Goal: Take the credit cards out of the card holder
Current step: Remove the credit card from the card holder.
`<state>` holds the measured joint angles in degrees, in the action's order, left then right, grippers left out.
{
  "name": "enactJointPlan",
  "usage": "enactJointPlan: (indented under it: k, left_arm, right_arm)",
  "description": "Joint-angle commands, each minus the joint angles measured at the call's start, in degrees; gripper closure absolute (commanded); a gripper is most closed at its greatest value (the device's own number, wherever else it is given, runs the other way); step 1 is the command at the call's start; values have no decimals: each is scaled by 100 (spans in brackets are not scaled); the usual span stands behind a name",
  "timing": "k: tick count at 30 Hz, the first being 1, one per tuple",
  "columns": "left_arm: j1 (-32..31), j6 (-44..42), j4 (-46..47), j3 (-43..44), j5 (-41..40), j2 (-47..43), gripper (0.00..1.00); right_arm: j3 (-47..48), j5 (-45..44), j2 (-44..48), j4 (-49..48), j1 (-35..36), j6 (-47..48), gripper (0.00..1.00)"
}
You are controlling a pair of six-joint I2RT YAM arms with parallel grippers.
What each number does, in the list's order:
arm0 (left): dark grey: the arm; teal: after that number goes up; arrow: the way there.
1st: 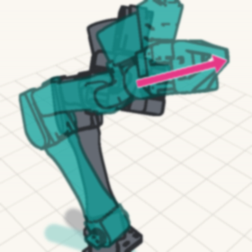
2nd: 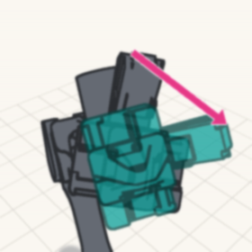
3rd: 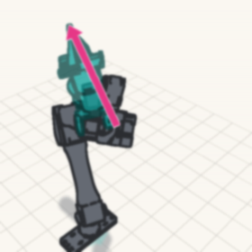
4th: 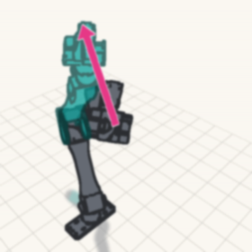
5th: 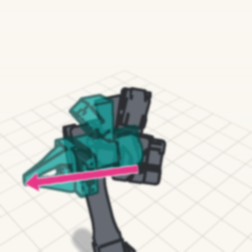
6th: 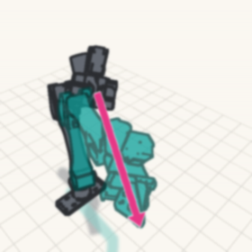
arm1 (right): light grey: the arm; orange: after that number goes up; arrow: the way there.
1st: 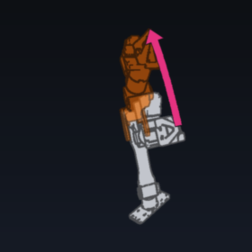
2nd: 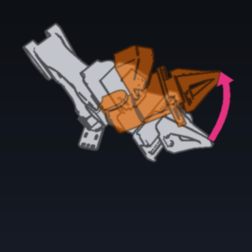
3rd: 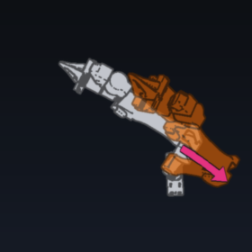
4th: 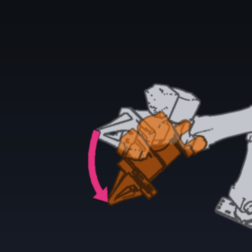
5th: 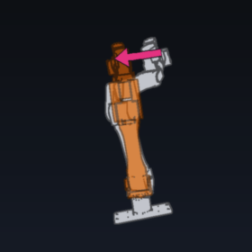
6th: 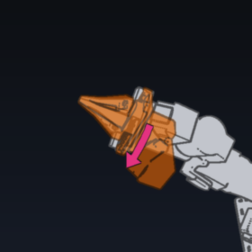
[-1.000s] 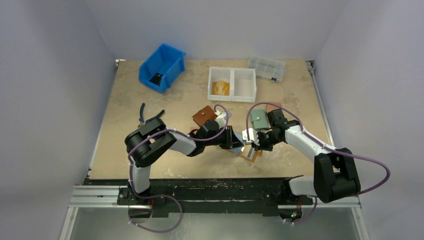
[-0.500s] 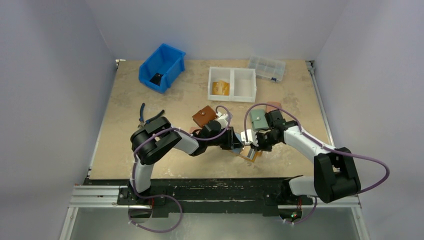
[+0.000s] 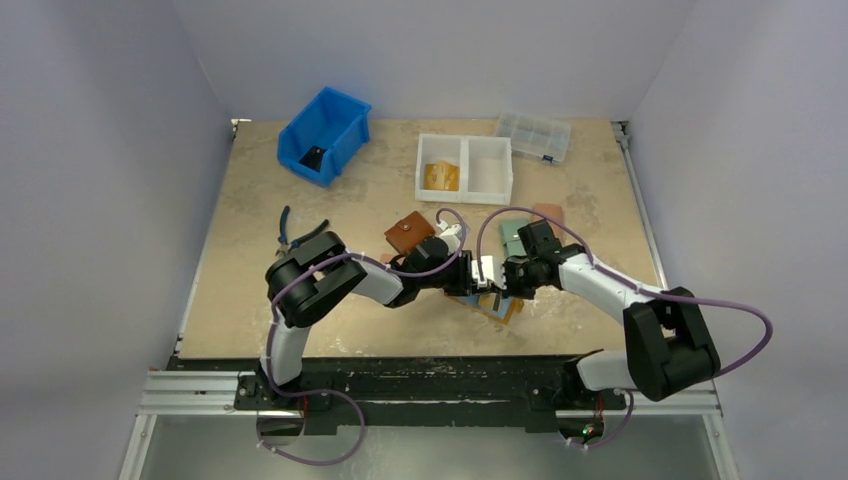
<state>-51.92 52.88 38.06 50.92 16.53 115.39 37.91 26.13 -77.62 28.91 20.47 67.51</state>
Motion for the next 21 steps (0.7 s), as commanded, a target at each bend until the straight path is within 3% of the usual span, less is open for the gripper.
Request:
enactJointPlan:
  k: [1, 12, 14, 18, 21]
  left_arm:
    - [-29, -198, -295, 51, -89, 212, 72]
    - [-24, 16, -178, -31, -153, 229, 75]
    - [-21, 35, -172, -50, -188, 217, 78]
    - [-5, 101, -137, -171, -285, 150, 100]
    - [41, 179, 66, -395, -331, 21, 100]
  right_arm:
    - [-77, -249, -111, -435, 181, -324, 100]
    - [-38, -301, -226, -374, 295, -315, 100]
    - [-25, -293, -227, -352, 300, -320, 100]
    - [32, -242, -190, -323, 299, -400, 100]
    - [75, -256, -113, -324, 287, -527, 95]
